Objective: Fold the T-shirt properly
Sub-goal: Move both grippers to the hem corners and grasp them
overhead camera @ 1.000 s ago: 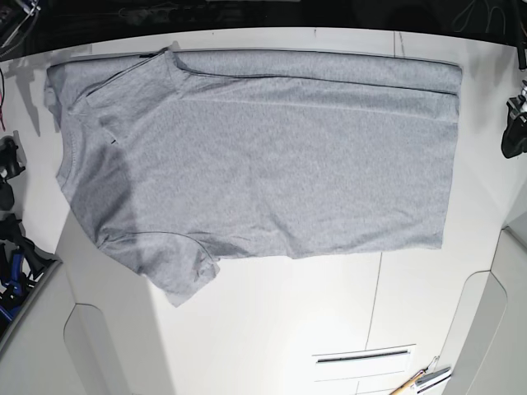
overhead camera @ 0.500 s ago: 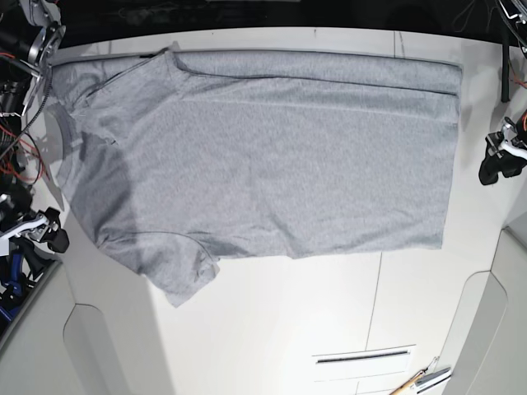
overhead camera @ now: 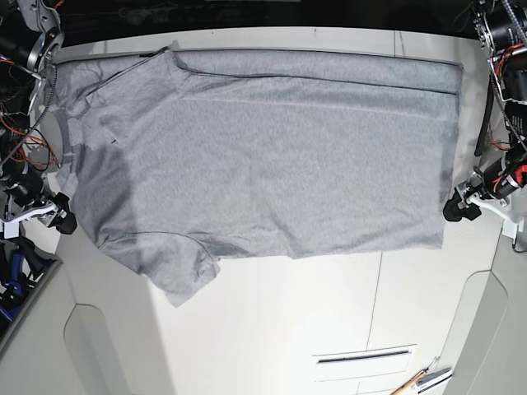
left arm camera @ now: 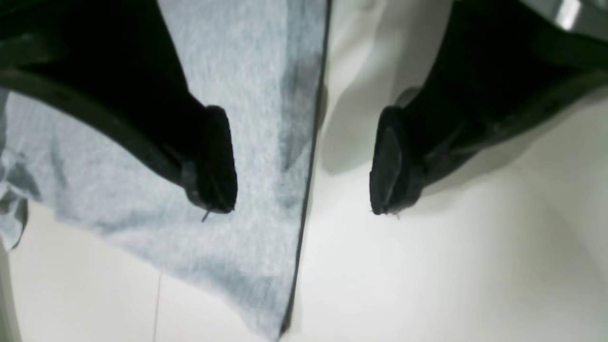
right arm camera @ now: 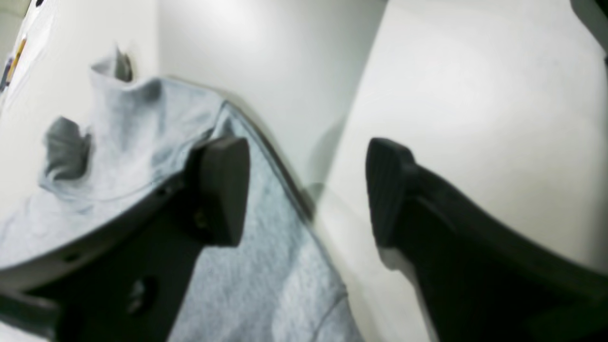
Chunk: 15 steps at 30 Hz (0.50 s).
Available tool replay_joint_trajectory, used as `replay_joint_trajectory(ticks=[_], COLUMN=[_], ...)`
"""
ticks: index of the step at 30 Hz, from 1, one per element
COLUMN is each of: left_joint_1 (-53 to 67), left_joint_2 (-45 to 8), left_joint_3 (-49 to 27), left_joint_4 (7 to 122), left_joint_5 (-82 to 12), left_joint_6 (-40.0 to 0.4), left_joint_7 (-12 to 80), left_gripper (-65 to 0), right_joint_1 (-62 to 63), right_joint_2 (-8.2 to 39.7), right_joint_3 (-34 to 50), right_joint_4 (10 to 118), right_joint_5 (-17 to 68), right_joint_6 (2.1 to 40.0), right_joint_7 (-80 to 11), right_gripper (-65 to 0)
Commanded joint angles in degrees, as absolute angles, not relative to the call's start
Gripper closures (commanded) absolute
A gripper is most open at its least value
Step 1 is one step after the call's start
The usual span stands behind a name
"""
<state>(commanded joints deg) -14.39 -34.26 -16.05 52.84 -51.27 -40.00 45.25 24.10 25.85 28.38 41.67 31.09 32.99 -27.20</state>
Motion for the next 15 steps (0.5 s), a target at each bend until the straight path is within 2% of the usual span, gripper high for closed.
replay_joint_trajectory(ticks=[10,15], left_joint_1=[-14.44,-14.46], left_joint_2=[-30.26,-29.36], left_joint_3=[-13.82,-13.82], left_joint_4=[52.64,52.64], left_joint_5=[-51.57,-51.59], left_joint_6=[-40.0,-40.0], left_joint_7=[45.17,45.17], left_gripper=[-46.9,-46.9], right_joint_1=[24.12,24.25], right_joint_2=[25.43,23.86], right_joint_3=[21.63,20.95], right_joint_4=[41.67,41.67], right_joint_5=[32.58,32.56], right_joint_6=[32.99,33.47], right_joint_7=[-27.16,-27.24], right_gripper=[-38.2,-38.2])
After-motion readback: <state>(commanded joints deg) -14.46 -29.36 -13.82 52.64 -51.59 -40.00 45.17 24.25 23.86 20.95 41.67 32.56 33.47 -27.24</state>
